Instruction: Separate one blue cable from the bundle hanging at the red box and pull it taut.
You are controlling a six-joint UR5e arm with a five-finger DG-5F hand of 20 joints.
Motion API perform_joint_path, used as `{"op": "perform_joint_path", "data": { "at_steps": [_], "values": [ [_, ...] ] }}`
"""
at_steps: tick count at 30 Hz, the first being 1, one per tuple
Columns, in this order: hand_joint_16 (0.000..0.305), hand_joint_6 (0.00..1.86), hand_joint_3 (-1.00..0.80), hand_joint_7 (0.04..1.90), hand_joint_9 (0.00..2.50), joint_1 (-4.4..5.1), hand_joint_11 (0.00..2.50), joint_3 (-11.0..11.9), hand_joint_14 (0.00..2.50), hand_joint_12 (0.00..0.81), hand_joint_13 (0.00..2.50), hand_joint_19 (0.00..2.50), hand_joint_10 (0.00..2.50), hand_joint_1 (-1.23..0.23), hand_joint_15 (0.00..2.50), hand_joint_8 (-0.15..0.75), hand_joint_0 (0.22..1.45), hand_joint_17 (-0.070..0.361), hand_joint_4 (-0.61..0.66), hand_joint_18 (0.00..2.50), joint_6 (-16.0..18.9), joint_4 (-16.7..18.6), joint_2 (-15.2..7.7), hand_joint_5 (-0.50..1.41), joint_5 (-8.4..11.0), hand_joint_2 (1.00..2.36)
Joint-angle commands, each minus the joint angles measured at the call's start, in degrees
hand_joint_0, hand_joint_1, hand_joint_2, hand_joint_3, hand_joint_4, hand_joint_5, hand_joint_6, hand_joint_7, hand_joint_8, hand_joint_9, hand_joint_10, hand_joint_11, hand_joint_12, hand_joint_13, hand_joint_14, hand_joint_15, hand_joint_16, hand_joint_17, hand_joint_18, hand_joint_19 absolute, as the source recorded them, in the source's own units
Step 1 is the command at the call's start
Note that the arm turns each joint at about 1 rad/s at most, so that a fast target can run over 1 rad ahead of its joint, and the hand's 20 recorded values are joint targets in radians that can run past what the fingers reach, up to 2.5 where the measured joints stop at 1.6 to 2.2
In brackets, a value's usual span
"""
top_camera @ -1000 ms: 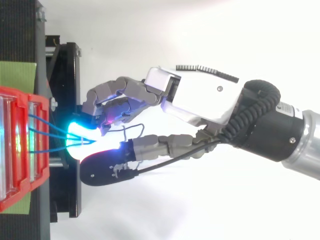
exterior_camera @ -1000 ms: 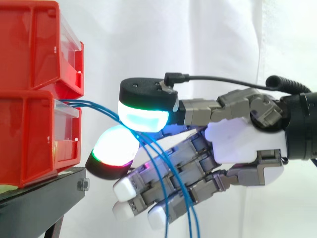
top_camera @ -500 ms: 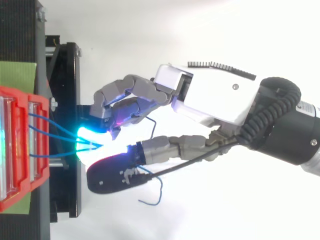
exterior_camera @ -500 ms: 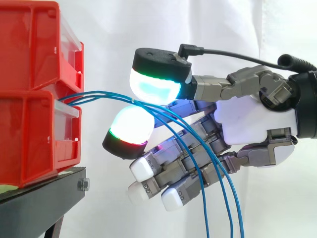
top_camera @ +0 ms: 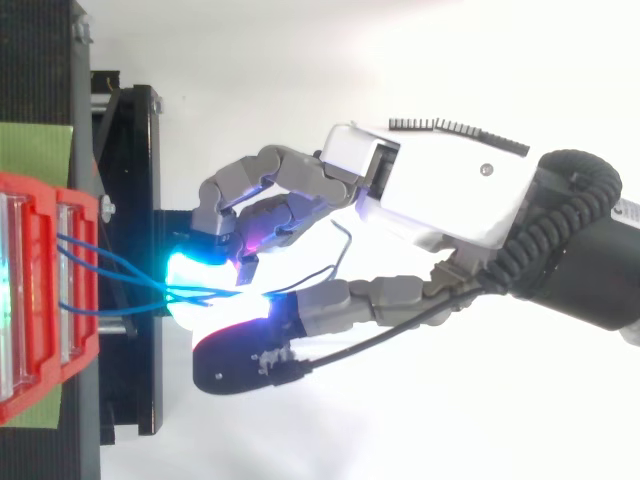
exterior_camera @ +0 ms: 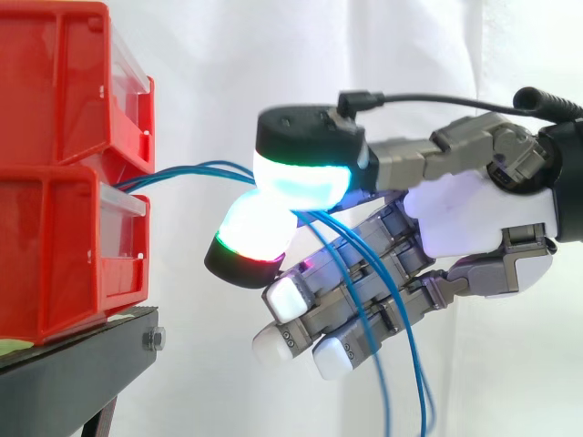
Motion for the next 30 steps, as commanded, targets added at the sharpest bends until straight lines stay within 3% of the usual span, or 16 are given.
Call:
{"op": "perform_joint_path", "data": {
  "at_steps": [1, 4, 9, 13, 16, 27, 30],
  "values": [
    [0.041, 0.98, -0.5, 0.94, 0.92, -0.03, 0.83, 0.0, 0.01, 0.338, 0.76, 0.46, 0.02, -0.88, 0.4, 0.376, 0.81, 0.093, 0.12, 0.74, 0.0, -0.1, 0.0, -0.2, 0.09, 1.0],
    [0.041, 0.97, -0.5, 0.94, 0.95, -0.03, 0.84, 0.0, 0.01, 0.333, 0.78, 0.44, 0.02, -0.89, 0.41, 0.375, 0.75, 0.092, 0.13, 0.77, 0.0, -0.1, 0.0, -0.19, 0.09, 1.0],
    [0.044, 0.96, -0.5, 0.92, 0.99, -0.03, 0.84, 0.0, 0.01, 0.351, 0.8, 0.48, 0.01, -0.78, 0.43, 0.398, 0.53, 0.099, 0.17, 0.78, 0.0, -0.1, 0.0, -0.19, -0.09, 1.0],
    [0.045, 0.94, -0.5, 0.89, 1.01, -0.03, 0.81, 0.0, 0.01, 0.357, 0.81, 0.49, 0.01, -0.56, 0.43, 0.402, 0.53, 0.101, 0.18, 0.78, 0.0, -0.2, 0.0, -0.18, -0.09, 1.0],
    [0.043, 0.93, -0.5, 0.94, 1.01, 0.05, 0.81, 0.0, 0.01, 0.347, 0.8, 0.52, 0.01, -0.51, 0.43, 0.391, 0.61, 0.096, 0.16, 0.76, 0.0, -0.3, 0.0, -0.18, -0.18, 1.0],
    [0.045, 0.95, -0.28, 1.01, 0.95, 0.05, 0.82, 0.0, 0.02, 0.358, 0.78, 0.52, 0.02, -0.77, 0.44, 0.385, 0.69, 0.1, 0.08, 0.76, 0.2, -0.6, 0.0, -0.2, -0.09, 1.02],
    [0.045, 0.97, -0.35, 1.0, 0.92, 0.05, 0.85, 0.1, 0.01, 0.358, 0.77, 0.52, 0.02, -0.86, 0.43, 0.377, 0.75, 0.101, 0.07, 0.76, 0.3, -0.6, 0.0, -0.21, 0.0, 1.01]
  ]
}}
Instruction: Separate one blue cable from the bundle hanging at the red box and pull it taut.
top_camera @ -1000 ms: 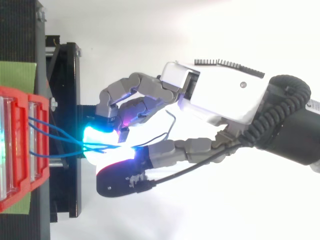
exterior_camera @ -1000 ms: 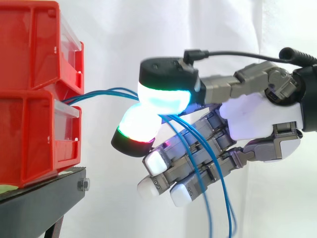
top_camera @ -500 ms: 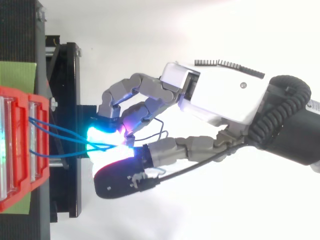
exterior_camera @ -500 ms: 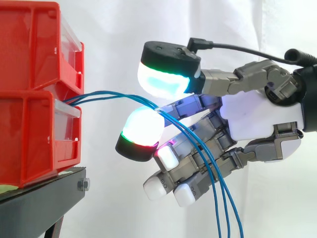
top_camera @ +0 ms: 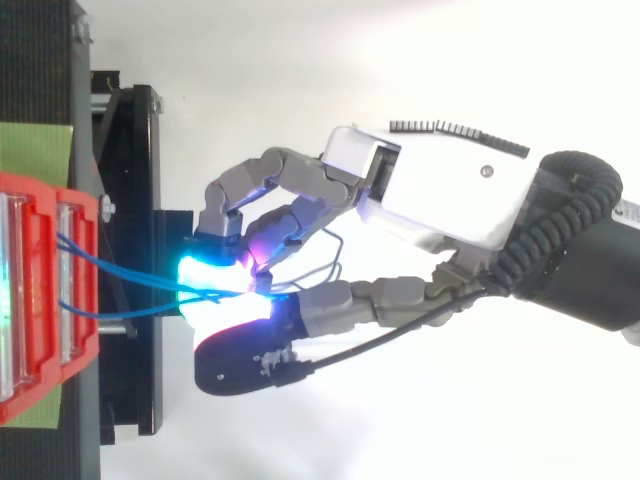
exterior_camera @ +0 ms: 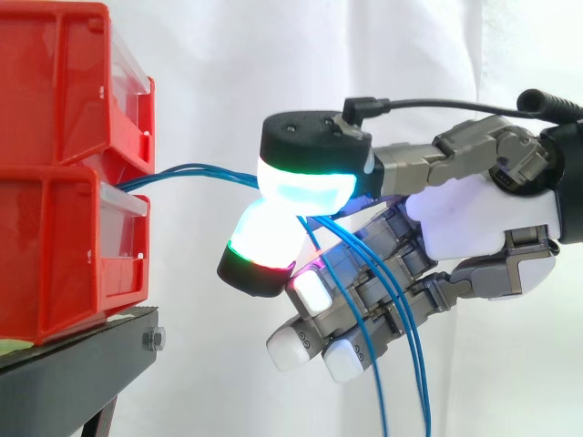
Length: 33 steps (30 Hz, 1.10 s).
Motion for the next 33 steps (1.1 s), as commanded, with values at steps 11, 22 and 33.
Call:
{"op": "perform_joint_path", "data": {
  "at_steps": [11, 22, 33],
  "values": [
    [0.047, 0.94, -0.5, 0.9, 0.96, 0.05, 0.82, 0.0, 0.01, 0.359, 0.77, 0.54, 0.02, -0.68, 0.44, 0.385, 0.56, 0.107, 0.16, 0.78, 0.1, 0.0, 0.0, -0.19, -0.09, 1.0],
    [0.047, 0.94, -0.27, 1.04, 1.01, -0.03, 0.82, 0.0, 0.01, 0.362, 0.79, 0.58, 0.01, -0.68, 0.44, 0.401, 0.65, 0.107, 0.13, 0.8, 0.3, -0.2, 0.0, -0.18, -0.09, 1.02],
    [0.048, 0.96, -0.5, 0.99, 0.95, -0.03, 0.84, 0.0, 0.02, 0.356, 0.77, 0.59, 0.02, -0.84, 0.45, 0.372, 0.73, 0.107, 0.11, 0.83, 0.3, -0.2, 0.0, -0.2, -0.09, 1.0]
  ]
}}
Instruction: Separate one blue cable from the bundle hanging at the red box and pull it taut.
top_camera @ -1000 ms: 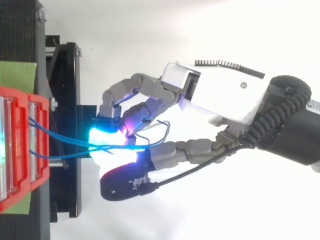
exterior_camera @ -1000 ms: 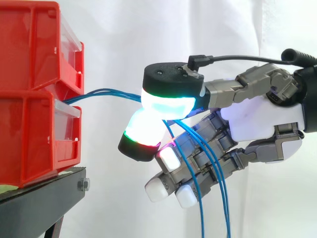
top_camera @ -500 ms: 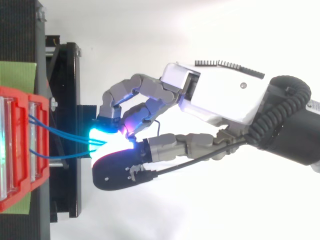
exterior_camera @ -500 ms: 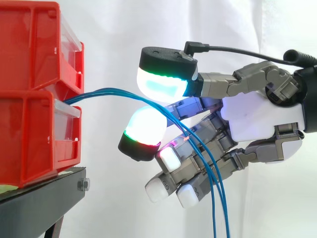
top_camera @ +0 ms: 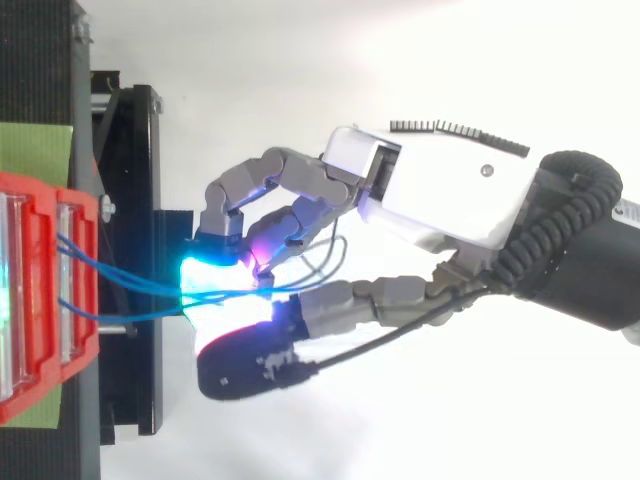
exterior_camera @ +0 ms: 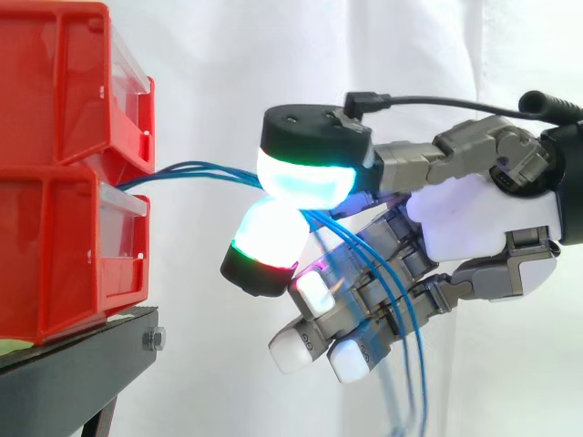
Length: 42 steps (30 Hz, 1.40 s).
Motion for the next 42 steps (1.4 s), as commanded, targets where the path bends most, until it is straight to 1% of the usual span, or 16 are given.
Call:
{"op": "perform_joint_path", "data": {
  "at_steps": [1, 3, 4, 6, 7, 9, 10, 11, 12, 16, 22, 26, 28, 32, 38, 42],
  "values": [
    [0.048, 0.96, -0.5, 0.97, 0.95, 0.05, 0.84, 0.1, 0.01, 0.357, 0.77, 0.59, 0.02, -0.83, 0.45, 0.369, 0.71, 0.107, 0.12, 0.83, 0.0, -0.1, -0.1, -0.2, 0.0, 1.0],
    [0.049, 0.94, -0.5, 0.96, 0.98, -0.04, 0.82, 0.0, 0.01, 0.363, 0.77, 0.62, 0.02, -0.66, 0.46, 0.38, 0.57, 0.111, 0.15, 0.84, 0.0, 0.0, -0.1, -0.19, 0.0, 1.0],
    [0.049, 0.94, -0.5, 0.97, 0.98, -0.04, 0.81, 0.0, 0.01, 0.365, 0.78, 0.62, 0.02, -0.64, 0.46, 0.385, 0.56, 0.111, 0.15, 0.84, 0.0, -0.1, -0.1, -0.19, 0.0, 1.0],
    [0.054, 0.93, -0.5, 0.94, 1.01, 0.05, 0.8, 0.0, 0.02, 0.384, 0.8, 0.63, 0.01, -0.51, 0.46, 0.404, 0.51, 0.122, 0.16, 0.88, 0.0, -0.1, 0.0, -0.18, 0.0, 1.0],
    [0.054, 0.93, -0.5, 0.96, 1.02, 0.05, 0.8, 0.0, 0.02, 0.384, 0.8, 0.63, 0.01, -0.49, 0.47, 0.409, 0.51, 0.122, 0.16, 0.88, 0.0, -0.1, 0.0, -0.18, -0.09, 1.0],
    [0.053, 0.92, -0.5, 0.99, 1.05, -0.04, 0.8, 0.1, 0.02, 0.375, 0.79, 0.66, 0.01, -0.38, 0.47, 0.403, 0.54, 0.119, 0.15, 0.88, 0.0, -0.1, 0.0, -0.17, -0.09, 1.0],
    [0.053, 0.92, -0.5, 0.99, 1.06, -0.04, 0.81, 0.0, 0.01, 0.377, 0.8, 0.66, 0.01, -0.37, 0.46, 0.403, 0.54, 0.119, 0.15, 0.88, 0.0, -0.1, 0.0, -0.17, -0.09, 1.0],
    [0.051, 0.91, -0.5, 1.01, 1.05, -0.04, 0.8, 0.0, 0.01, 0.37, 0.79, 0.67, 0.02, -0.36, 0.47, 0.395, 0.59, 0.115, 0.14, 0.87, 0.0, -0.1, 0.0, -0.17, -0.09, 1.0],
    [0.051, 0.91, -0.5, 1.03, 1.06, -0.04, 0.8, 0.0, 0.02, 0.369, 0.79, 0.68, 0.02, -0.39, 0.47, 0.398, 0.62, 0.114, 0.14, 0.87, 0.0, -0.1, 0.0, -0.17, -0.09, 1.0],
    [0.051, 0.92, -0.3, 1.07, 1.04, -0.04, 0.8, 0.0, 0.01, 0.372, 0.79, 0.67, 0.02, -0.55, 0.47, 0.407, 0.62, 0.116, 0.15, 0.87, 0.0, -0.1, 0.0, -0.17, -0.09, 1.01],
    [0.051, 0.94, -0.17, 1.06, 0.99, -0.04, 0.83, 0.0, 0.02, 0.371, 0.78, 0.66, 0.02, -0.71, 0.48, 0.398, 0.63, 0.115, 0.13, 0.87, 0.0, 0.0, 0.0, -0.18, -0.09, 1.02],
    [0.05, 0.95, -0.23, 1.04, 0.95, -0.04, 0.83, 0.0, 0.02, 0.37, 0.77, 0.64, 0.02, -0.81, 0.47, 0.38, 0.69, 0.113, 0.08, 0.87, 0.0, 0.1, -0.1, -0.2, -0.09, 1.02],
    [0.048, 0.96, -0.37, 1.01, 0.94, -0.04, 0.83, 0.0, 0.02, 0.364, 0.76, 0.64, 0.02, -0.85, 0.46, 0.369, 0.73, 0.108, 0.09, 0.86, 0.2, 0.1, 0.0, -0.2, -0.09, 1.01],
    [0.048, 0.95, -0.5, 0.99, 0.94, -0.04, 0.83, 0.0, 0.02, 0.359, 0.76, 0.63, 0.02, -0.85, 0.46, 0.363, 0.75, 0.107, 0.1, 0.86, 0.6, 0.0, -0.1, -0.2, 0.0, 1.0],
    [0.048, 0.94, -0.5, 1.01, 0.97, 0.05, 0.84, 0.0, 0.02, 0.354, 0.76, 0.64, 0.02, -0.83, 0.46, 0.368, 0.72, 0.107, 0.1, 0.87, 1.2, -0.1, -0.1, -0.19, 0.0, 1.0],
    [0.048, 0.94, -0.5, 1.0, 1.0, 0.05, 0.83, 0.0, 0.02, 0.352, 0.77, 0.65, 0.02, -0.76, 0.46, 0.373, 0.65, 0.108, 0.13, 0.88, 1.4, -0.1, -0.1, -0.18, 0.0, 1.0]
  ]
}}
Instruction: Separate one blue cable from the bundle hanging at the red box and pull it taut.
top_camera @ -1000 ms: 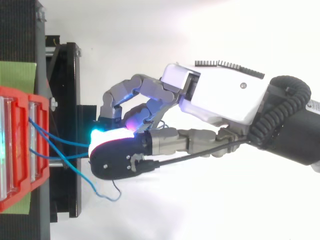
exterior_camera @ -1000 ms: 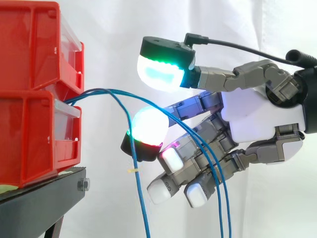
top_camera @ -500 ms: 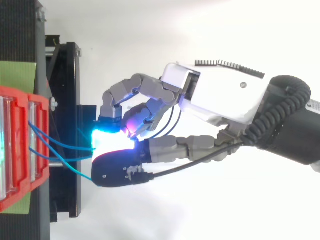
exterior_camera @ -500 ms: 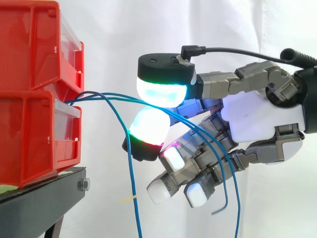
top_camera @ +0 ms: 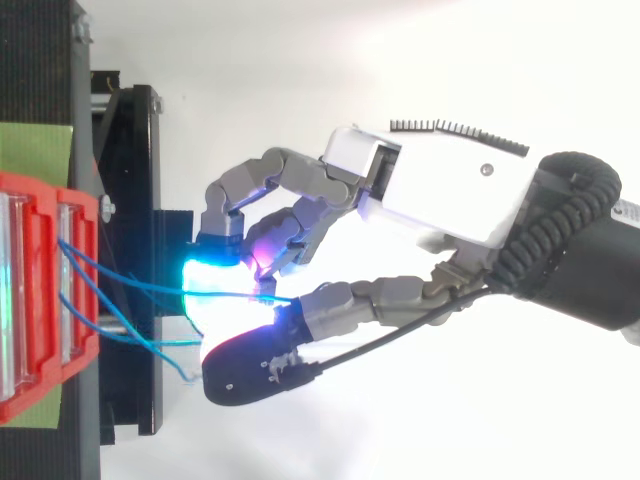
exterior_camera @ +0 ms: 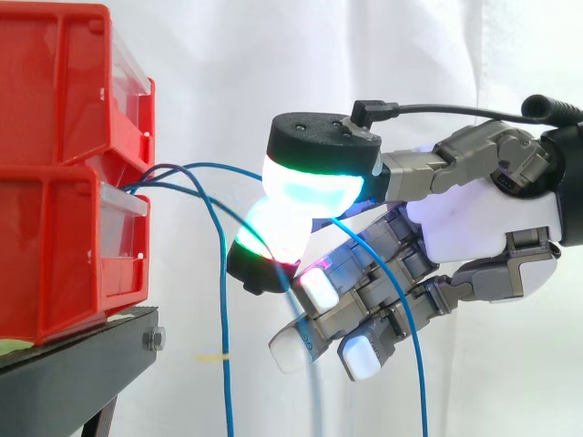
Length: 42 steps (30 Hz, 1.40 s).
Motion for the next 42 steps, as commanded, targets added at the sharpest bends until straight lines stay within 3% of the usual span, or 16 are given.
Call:
{"op": "perform_joint_path", "data": {
  "at_steps": [1, 7, 15, 19, 25, 28, 37, 42],
  "values": [
    [0.048, 0.94, -0.5, 1.0, 1.0, -0.03, 0.83, 0.0, 0.02, 0.354, 0.77, 0.65, 0.02, -0.75, 0.46, 0.374, 0.64, 0.108, 0.13, 0.88, 0.4, 0.0, 0.0, -0.18, 0.0, 1.0],
    [0.05, 0.92, -0.5, 1.0, 1.0, -0.03, 0.81, -0.1, 0.01, 0.366, 0.77, 0.67, 0.02, -0.53, 0.47, 0.389, 0.57, 0.113, 0.15, 0.87, 0.7, -0.1, 0.0, -0.17, 0.0, 1.0],
    [0.052, 0.9, -0.5, 0.98, 1.04, -0.03, 0.8, -0.1, 0.01, 0.378, 0.78, 0.7, 0.01, -0.42, 0.47, 0.403, 0.56, 0.118, 0.16, 0.9, 1.3, -0.6, 0.0, -0.18, 0.0, 1.0],
    [0.051, 0.9, -0.5, 0.99, 1.04, -0.21, 0.8, -0.2, 0.01, 0.374, 0.79, 0.7, 0.02, -0.45, 0.47, 0.402, 0.61, 0.115, 0.16, 0.9, 2.4, -0.7, 0.0, -0.18, -0.09, 1.0],
    [0.051, 0.92, -0.26, 1.09, 1.05, -0.21, 0.85, -0.2, 0.01, 0.376, 0.8, 0.69, 0.02, -0.61, 0.47, 0.412, 0.62, 0.115, 0.17, 0.92, 3.5, -0.7, 0.0, -0.17, 0.18, 1.02],
    [0.051, 0.94, -0.2, 1.04, 1.03, -0.21, 0.86, -0.3, 0.01, 0.374, 0.79, 0.68, 0.02, -0.68, 0.48, 0.411, 0.63, 0.115, 0.16, 0.91, 3.5, -0.7, 0.0, -0.18, 0.18, 1.02],
    [0.05, 0.95, -0.14, 1.06, 1.04, -0.03, 0.97, -0.3, 0.02, 0.371, 0.8, 0.67, 0.01, -0.7, 0.49, 0.407, 0.64, 0.113, 0.11, 0.92, 3.5, -0.6, -0.1, -0.19, 0.26, 1.02],
    [0.049, 0.97, -0.13, 1.04, 1.1, 0.14, 1.2, -0.3, 0.02, 0.366, 0.88, 0.66, 0.01, -0.7, 0.62, 0.396, 0.66, 0.11, 0.07, 0.93, 3.7, -0.5, 0.0, -0.19, 0.35, 1.02]
  ]
}}
